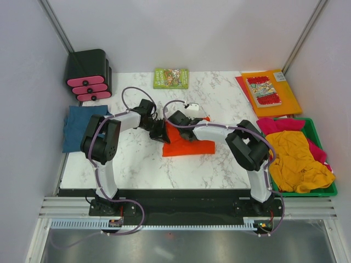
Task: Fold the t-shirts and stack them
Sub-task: Put the neatly folded tshirt into the corner of the board with the left arm
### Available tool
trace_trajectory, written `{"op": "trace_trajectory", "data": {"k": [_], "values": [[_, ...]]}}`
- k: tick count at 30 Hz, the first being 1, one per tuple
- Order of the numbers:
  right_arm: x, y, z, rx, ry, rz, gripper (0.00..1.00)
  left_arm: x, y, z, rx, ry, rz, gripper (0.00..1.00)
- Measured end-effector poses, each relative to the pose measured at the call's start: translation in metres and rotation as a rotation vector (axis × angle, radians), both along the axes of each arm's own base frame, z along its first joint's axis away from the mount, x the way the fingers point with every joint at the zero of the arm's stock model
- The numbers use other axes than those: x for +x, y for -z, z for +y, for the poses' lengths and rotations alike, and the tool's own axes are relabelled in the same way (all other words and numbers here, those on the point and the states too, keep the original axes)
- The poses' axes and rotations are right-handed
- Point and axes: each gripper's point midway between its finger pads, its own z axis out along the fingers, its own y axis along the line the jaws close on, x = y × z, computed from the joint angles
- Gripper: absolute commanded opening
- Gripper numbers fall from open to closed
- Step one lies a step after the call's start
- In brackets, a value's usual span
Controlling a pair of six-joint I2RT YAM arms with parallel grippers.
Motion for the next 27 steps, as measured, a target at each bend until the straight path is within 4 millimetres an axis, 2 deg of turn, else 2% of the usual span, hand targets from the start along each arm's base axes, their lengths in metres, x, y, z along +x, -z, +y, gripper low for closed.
{"op": "trace_trajectory", "data": {"k": [1,3,5,8,9,12,14,18,22,27], "values": [[-0.002,-0.001,0.001,-0.012,-0.011,-0.002,0.65,0.0,0.0,0.001,0.013,0.007,-0.005,0.02],[-0.008,-0.005,0.005,-0.045,-0.046,-0.008,0.82,0.001,-0.001,0.005,0.047,0.027,-0.021,0.02],[-0.017,-0.014,0.013,-0.075,-0.1,-0.016,0.82,-0.001,-0.001,0.01,0.088,0.045,-0.029,0.02],[-0.026,-0.033,0.032,-0.083,-0.179,-0.039,0.62,-0.003,-0.001,0.02,0.149,0.078,-0.039,0.02],[-0.027,-0.04,0.039,-0.076,-0.202,-0.049,0.46,-0.004,-0.001,0.023,0.165,0.086,-0.04,0.02],[-0.026,-0.06,0.049,-0.06,-0.238,-0.078,0.28,-0.008,0.0,0.028,0.192,0.105,-0.038,0.02],[-0.022,-0.069,0.049,-0.053,-0.237,-0.093,0.24,-0.01,0.0,0.031,0.202,0.114,-0.032,0.02],[-0.017,-0.071,0.044,-0.057,-0.227,-0.093,0.19,-0.014,0.0,0.033,0.213,0.122,-0.022,0.02],[-0.009,-0.065,0.042,-0.066,-0.214,-0.083,0.17,-0.015,0.0,0.034,0.218,0.126,-0.018,0.02],[-0.001,-0.045,0.039,-0.085,-0.201,-0.05,0.17,-0.016,0.0,0.035,0.225,0.127,-0.013,0.02]]}}
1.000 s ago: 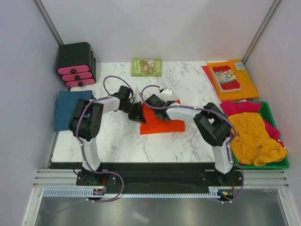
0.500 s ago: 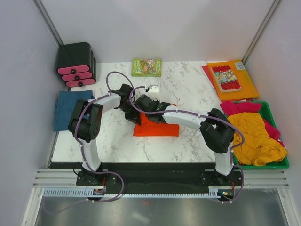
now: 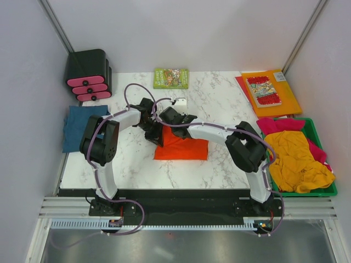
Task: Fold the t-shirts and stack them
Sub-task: Put the neatly folded tshirt into the corner of the board with the left arm
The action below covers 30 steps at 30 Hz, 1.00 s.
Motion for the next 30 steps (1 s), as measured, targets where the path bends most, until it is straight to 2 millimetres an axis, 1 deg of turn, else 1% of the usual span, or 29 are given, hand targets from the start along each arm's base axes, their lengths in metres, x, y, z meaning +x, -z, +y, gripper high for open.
{"op": "trace_trajectory", "data": {"k": [1,2,4,5,8,10,12,13,14,17,18,20,21,22,23,24,25,27,29,30], "values": [[0.002,0.005,0.0,0.0,0.002,0.011,0.17,0.0,0.0,0.0,0.0,0.0,0.0,0.02],[0.003,0.01,-0.001,-0.001,0.005,0.021,0.2,0.0,0.0,0.0,0.001,0.0,0.001,0.02],[0.005,0.022,-0.005,-0.004,0.016,0.045,0.22,-0.001,0.0,0.0,0.001,0.0,0.002,0.02],[0.007,0.027,-0.007,-0.005,0.023,0.058,0.25,-0.001,0.0,0.0,0.001,0.001,0.002,0.02],[0.013,0.042,-0.012,-0.012,0.043,0.095,0.29,-0.001,0.0,0.0,0.005,0.003,-0.001,0.02],[0.019,0.041,-0.011,-0.01,0.049,0.091,0.32,-0.001,-0.001,0.0,0.014,0.007,-0.009,0.02],[0.023,0.038,-0.012,-0.019,0.048,0.085,0.39,-0.001,-0.001,0.001,0.029,0.013,-0.02,0.02],[0.024,0.036,-0.013,-0.027,0.047,0.08,0.43,-0.001,-0.002,0.001,0.037,0.016,-0.026,0.02],[0.026,0.034,-0.014,-0.036,0.046,0.074,0.56,-0.001,-0.002,0.001,0.044,0.021,-0.031,0.02],[0.03,0.025,-0.013,-0.046,0.034,0.052,0.81,-0.003,-0.003,0.004,0.063,0.028,-0.043,0.02],[0.03,0.02,-0.013,-0.044,0.033,0.043,0.82,-0.004,-0.003,0.006,0.069,0.029,-0.046,0.02],[0.031,0.0,-0.013,-0.035,0.023,0.012,0.83,-0.006,-0.004,0.01,0.086,0.03,-0.052,0.02],[0.031,-0.017,-0.013,-0.017,0.021,-0.015,0.83,-0.007,-0.005,0.011,0.09,0.032,-0.055,0.02],[0.03,-0.042,-0.013,0.01,0.021,-0.055,0.83,-0.007,-0.006,0.013,0.096,0.033,-0.061,0.02],[0.029,-0.063,-0.014,0.03,0.023,-0.09,0.82,-0.007,-0.008,0.015,0.103,0.031,-0.069,0.02],[0.025,-0.096,-0.016,0.063,0.026,-0.146,0.81,-0.007,-0.011,0.016,0.108,0.03,-0.079,0.02],[0.02,-0.125,-0.018,0.096,0.028,-0.198,0.81,-0.005,-0.017,0.017,0.11,0.029,-0.102,0.02],[0.006,-0.177,-0.024,0.154,0.035,-0.288,0.81,-0.001,-0.028,0.018,0.112,0.026,-0.14,0.02],[-0.012,-0.218,-0.036,0.202,0.048,-0.364,0.8,0.006,-0.045,0.019,0.109,0.024,-0.202,0.02],[-0.02,-0.231,-0.042,0.216,0.053,-0.387,0.8,0.01,-0.056,0.019,0.107,0.023,-0.236,0.02]]}}
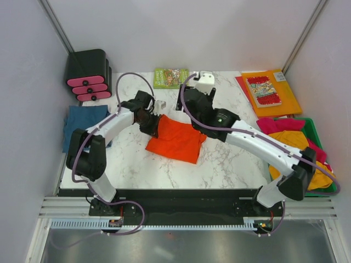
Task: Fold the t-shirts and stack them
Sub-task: Put the neatly folded tshirt into the corner of the board with the left arm
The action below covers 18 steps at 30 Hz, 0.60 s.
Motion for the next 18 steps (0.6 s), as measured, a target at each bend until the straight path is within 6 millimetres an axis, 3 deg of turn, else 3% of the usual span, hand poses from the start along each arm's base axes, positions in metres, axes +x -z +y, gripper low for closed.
{"op": "trace_trajectory", "data": {"k": [3,9,13,18], "values": [[-0.016,-0.01,-0.022,0.004,0.031,-0.024,0.79,0.019,-0.036,-0.001,-0.011,-0.004,-0.121,0.02],[-0.028,0.043,-0.049,-0.125,0.076,0.067,0.78,0.053,-0.103,0.0,-0.017,-0.038,-0.331,0.02],[-0.033,0.058,-0.054,-0.158,0.08,0.098,0.77,0.065,-0.121,0.009,0.008,-0.073,-0.395,0.02],[-0.034,0.064,-0.055,-0.159,0.082,0.106,0.77,0.075,-0.128,0.029,0.07,-0.113,-0.427,0.02]]}}
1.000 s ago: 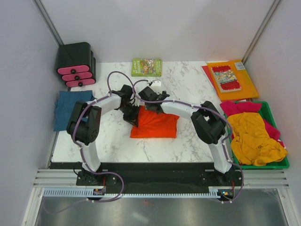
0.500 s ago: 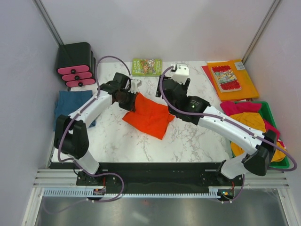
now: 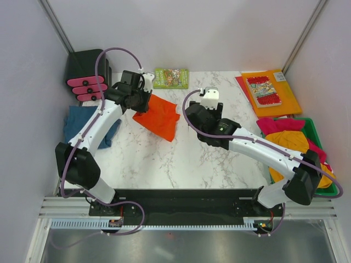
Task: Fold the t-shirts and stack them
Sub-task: Put the neatly folded tshirt into the corner of the board with the left arm
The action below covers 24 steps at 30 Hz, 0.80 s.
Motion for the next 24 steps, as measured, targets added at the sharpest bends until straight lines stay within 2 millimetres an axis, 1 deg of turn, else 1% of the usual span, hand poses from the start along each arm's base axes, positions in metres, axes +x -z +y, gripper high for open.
{"op": "trace_trajectory", "data": {"k": [6,12,17,18,19,21,24], "values": [[-0.005,0.013,-0.003,-0.008,-0.003,0.019,0.77,0.008,-0.003,0.038,0.085,-0.051,-0.013,0.02],[-0.009,0.024,-0.006,-0.007,-0.009,0.033,0.77,0.013,0.0,0.082,0.183,-0.091,-0.011,0.02],[-0.015,0.037,-0.01,-0.004,-0.015,0.053,0.77,0.014,0.001,0.123,0.247,-0.122,-0.003,0.02],[-0.017,0.041,-0.011,-0.005,-0.015,0.059,0.77,0.014,0.0,0.135,0.261,-0.133,0.001,0.02],[-0.017,0.043,-0.011,-0.004,-0.016,0.062,0.77,0.014,0.0,0.143,0.271,-0.14,0.002,0.02],[-0.018,0.049,-0.011,-0.003,-0.016,0.069,0.77,0.015,-0.005,0.164,0.299,-0.153,-0.003,0.02],[-0.021,0.058,-0.012,-0.005,-0.017,0.083,0.77,0.017,-0.013,0.187,0.337,-0.164,-0.019,0.02]]}}
